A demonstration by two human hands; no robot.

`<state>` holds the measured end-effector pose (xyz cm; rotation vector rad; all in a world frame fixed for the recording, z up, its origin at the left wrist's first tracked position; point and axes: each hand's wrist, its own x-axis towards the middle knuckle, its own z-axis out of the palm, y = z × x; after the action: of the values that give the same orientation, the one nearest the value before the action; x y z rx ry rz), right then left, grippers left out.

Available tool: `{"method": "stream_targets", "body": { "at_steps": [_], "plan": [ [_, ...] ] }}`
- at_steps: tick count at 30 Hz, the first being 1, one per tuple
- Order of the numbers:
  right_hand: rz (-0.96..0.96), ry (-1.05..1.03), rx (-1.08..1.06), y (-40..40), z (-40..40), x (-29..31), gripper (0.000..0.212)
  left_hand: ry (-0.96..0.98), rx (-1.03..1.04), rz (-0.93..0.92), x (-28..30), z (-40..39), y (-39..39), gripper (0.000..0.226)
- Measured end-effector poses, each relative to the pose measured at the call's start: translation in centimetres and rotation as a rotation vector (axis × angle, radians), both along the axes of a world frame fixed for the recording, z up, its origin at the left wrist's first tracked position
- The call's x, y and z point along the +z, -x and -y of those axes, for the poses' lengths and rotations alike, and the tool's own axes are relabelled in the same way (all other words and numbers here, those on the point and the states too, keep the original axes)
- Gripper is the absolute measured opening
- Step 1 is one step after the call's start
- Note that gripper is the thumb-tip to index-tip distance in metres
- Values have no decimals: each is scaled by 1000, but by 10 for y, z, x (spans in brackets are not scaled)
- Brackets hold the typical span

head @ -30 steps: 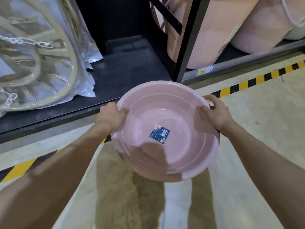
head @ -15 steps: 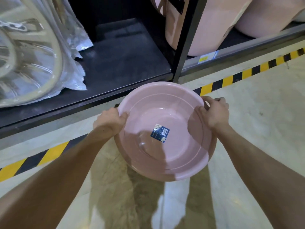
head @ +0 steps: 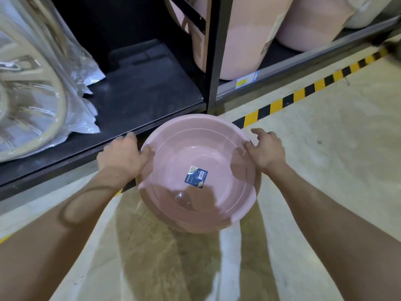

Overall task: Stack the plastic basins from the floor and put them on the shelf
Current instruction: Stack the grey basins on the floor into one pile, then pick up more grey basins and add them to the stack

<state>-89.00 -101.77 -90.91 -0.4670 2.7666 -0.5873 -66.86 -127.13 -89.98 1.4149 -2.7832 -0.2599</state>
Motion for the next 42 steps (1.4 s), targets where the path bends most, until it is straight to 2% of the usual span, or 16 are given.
{"method": "stream_targets", "body": {
  "at_steps": [2, 5, 10, 14, 22, 28, 34, 42],
  "plan": [
    [9, 22, 10, -4, -13, 17, 55, 63, -74, 2, 26, -9, 6, 50],
    [25, 12, 17, -13, -40, 56, 53, 59, -174, 16, 69, -35, 13, 49],
    [51, -19, -52, -21, -111, 174, 52, 28, -342, 61, 175, -97, 26, 45],
    [36, -33, -142, -9, -188, 315, 49, 28, -528, 66, 308, -161, 59, 41],
    [-14, -22, -305, -10, -353, 620, 49, -40, -797, -37, 622, -322, 128, 41],
    [-63, 0, -421, -20, -480, 788, 48, -54, -966, -86, 793, -455, 169, 38],
    [-50, 10, -512, 1, -575, 865, 47, -20, -1009, -82, 864, -519, 228, 37],
    [-3, 59, -639, 81, -620, 871, 47, -2, -1106, -26, 868, -562, 336, 40]
  ]
}}
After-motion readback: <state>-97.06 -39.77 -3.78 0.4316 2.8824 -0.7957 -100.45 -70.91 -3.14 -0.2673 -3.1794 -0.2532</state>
